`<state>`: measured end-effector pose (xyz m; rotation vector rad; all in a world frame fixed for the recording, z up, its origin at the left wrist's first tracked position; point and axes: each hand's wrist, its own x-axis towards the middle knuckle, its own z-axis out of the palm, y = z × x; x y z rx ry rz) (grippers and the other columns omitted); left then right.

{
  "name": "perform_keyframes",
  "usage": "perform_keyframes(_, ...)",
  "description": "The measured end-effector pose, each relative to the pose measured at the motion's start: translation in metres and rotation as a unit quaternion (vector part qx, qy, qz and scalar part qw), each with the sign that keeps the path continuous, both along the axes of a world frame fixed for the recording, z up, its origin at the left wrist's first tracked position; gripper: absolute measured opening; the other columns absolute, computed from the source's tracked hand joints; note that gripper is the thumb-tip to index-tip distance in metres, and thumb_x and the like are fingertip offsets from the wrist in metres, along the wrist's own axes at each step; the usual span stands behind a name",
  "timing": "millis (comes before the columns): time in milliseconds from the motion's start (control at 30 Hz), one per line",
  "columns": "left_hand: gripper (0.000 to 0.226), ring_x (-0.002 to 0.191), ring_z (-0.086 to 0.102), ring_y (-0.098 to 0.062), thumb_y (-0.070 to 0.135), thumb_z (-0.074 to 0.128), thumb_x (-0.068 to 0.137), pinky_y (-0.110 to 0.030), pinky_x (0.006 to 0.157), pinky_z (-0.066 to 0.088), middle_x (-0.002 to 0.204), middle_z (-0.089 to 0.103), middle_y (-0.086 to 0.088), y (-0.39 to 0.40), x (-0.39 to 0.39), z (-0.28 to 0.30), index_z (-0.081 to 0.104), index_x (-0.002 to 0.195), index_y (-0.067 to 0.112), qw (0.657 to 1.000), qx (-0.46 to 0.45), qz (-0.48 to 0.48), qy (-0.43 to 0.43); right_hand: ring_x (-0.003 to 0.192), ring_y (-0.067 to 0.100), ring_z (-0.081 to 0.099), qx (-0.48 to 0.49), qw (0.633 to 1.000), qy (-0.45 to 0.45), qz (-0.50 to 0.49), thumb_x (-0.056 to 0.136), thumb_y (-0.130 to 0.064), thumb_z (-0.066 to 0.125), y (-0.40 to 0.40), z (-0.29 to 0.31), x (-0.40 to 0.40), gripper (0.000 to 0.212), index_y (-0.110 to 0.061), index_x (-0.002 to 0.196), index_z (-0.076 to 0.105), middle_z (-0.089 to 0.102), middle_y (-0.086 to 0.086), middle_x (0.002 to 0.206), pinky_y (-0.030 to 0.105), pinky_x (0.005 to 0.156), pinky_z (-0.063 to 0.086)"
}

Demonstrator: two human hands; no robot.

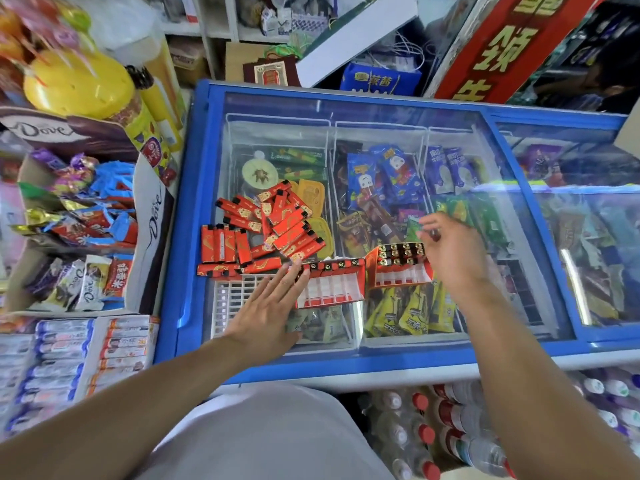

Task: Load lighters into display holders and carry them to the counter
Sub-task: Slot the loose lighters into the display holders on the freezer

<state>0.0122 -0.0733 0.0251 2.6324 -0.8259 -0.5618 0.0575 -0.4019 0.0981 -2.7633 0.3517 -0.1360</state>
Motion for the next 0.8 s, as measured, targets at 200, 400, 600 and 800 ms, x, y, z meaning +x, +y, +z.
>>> perform_keyframes(200,0.086,0.148,-0.029,-0.008,0.038,0.054,0.097,-0.032,0.124,-0.011,0.164,-0.026,0.007,0.043,-0.025,-0.027,-0.004,0.160,0.029,1.000,0.019,0.019,0.007,0.096,0.013,0.069,0.078,0.972,0.178,0.134,0.091,-0.038,0.070,0.113,-0.015,0.047,0.041,-0.018,0.126,0.063,0.070,0.001,0.120,0.040,0.090,0.057)
perform_keyframes(400,0.097,0.155,-0.007,-0.025,0.044,0.065,0.087,-0.036,0.125,-0.005,0.164,-0.015,-0.002,0.079,-0.039,-0.040,0.005,0.160,0.022,0.991,0.114,0.069,0.012,0.113,0.033,0.063,-0.026,0.916,0.387,0.105,0.072,-0.068,0.074,0.168,-0.040,0.083,0.077,-0.005,0.112,0.059,0.064,0.015,0.122,0.048,0.106,0.045)
perform_keyframes(600,0.100,0.147,-0.033,-0.020,0.044,0.054,0.093,-0.036,0.121,-0.011,0.158,-0.039,0.002,0.083,-0.038,-0.039,-0.023,0.154,0.026,0.987,0.127,0.070,0.067,0.109,0.032,0.065,-0.001,0.915,0.398,0.059,0.062,-0.064,0.081,0.163,-0.049,0.086,0.094,0.000,0.125,0.053,0.066,0.014,0.112,0.043,0.105,0.046)
perform_keyframes(800,0.103,0.145,-0.036,-0.018,0.044,0.057,0.092,-0.045,0.125,-0.004,0.158,-0.040,0.003,0.086,-0.038,-0.037,-0.022,0.156,0.025,0.986,0.128,0.054,0.092,0.076,0.014,0.070,0.162,0.929,0.332,-0.029,0.070,-0.038,0.087,0.150,-0.039,0.081,0.060,-0.006,0.117,0.066,0.074,0.006,0.094,0.036,0.085,0.058)
